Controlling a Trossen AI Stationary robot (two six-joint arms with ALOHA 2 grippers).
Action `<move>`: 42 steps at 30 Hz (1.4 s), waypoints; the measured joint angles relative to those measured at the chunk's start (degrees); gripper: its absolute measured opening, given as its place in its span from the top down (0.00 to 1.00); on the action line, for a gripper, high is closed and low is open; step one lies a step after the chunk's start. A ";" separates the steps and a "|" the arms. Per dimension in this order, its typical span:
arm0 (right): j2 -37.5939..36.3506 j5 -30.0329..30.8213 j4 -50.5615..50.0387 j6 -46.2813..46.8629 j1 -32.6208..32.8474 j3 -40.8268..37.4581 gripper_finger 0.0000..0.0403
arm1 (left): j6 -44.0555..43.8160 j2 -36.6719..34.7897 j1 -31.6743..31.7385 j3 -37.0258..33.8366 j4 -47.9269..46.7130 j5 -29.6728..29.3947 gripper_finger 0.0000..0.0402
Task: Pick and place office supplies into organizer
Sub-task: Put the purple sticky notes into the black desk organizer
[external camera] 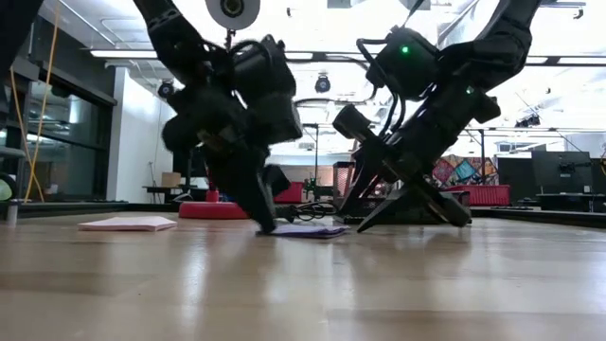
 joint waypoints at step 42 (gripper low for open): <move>0.20 -9.03 -2.47 -6.09 -2.09 0.40 0.69 | -3.98 4.10 -0.59 0.22 3.49 4.96 1.00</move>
